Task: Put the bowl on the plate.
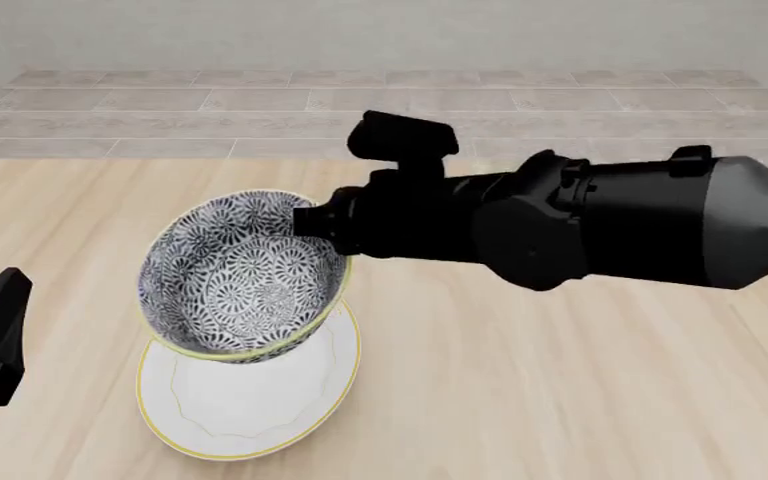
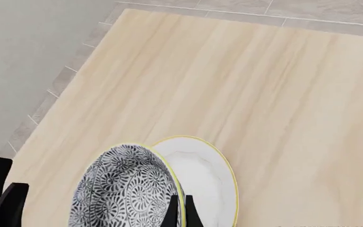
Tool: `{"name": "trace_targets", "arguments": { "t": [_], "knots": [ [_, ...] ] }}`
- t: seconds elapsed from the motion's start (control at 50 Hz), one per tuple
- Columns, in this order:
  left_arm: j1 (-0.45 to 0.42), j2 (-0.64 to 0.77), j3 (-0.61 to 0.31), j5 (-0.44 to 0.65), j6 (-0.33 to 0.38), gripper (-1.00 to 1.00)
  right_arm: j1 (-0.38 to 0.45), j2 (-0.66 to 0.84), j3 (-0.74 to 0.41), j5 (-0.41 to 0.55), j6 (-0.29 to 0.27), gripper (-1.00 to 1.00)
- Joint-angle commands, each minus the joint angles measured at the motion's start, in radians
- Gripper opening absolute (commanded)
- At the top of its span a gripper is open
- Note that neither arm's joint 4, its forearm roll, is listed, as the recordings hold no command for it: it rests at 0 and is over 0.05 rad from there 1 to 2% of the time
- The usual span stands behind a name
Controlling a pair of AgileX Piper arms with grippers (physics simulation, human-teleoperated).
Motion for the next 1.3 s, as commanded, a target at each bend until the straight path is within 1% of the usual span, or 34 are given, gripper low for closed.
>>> {"name": "trace_targets", "arguments": {
  "t": [0.02, 0.36, 0.44, 0.46, 0.56, 0.78, 0.88, 1.02, 1.14, 1.3],
  "knots": [
    [0.0, 0.004, 0.0, -0.005, 0.001, 1.0, 0.03, 0.028, 0.02, -0.052, 0.044, -1.0],
    [0.002, 0.008, -0.002, -0.011, -0.003, 1.0, 0.043, 0.087, 0.03, -0.116, 0.086, -1.0],
    [0.001, 0.015, -0.002, -0.018, -0.002, 1.0, 0.05, 0.092, 0.036, -0.133, 0.102, -1.0],
    [0.0, 0.017, -0.002, -0.021, -0.001, 1.0, 0.059, 0.097, 0.044, -0.153, 0.112, -1.0],
    [0.002, 0.019, -0.003, -0.022, -0.002, 1.0, 0.068, 0.115, 0.054, -0.178, 0.128, -1.0],
    [-0.003, 0.038, -0.002, -0.04, -0.001, 1.0, 0.067, 0.139, 0.055, -0.199, 0.146, -1.0],
    [-0.005, 0.05, 0.0, -0.052, 0.0, 1.0, 0.053, 0.16, 0.044, -0.194, 0.137, -1.0],
    [-0.007, 0.067, 0.001, -0.067, 0.0, 1.0, 0.041, 0.175, 0.035, -0.187, 0.141, -1.0],
    [-0.008, 0.087, 0.002, -0.085, 0.001, 1.0, 0.009, 0.202, 0.01, -0.17, 0.122, -1.0],
    [-0.011, 0.112, 0.003, -0.108, 0.001, 1.0, 0.0, 0.206, -0.003, -0.156, 0.11, -1.0]
  ]
}}
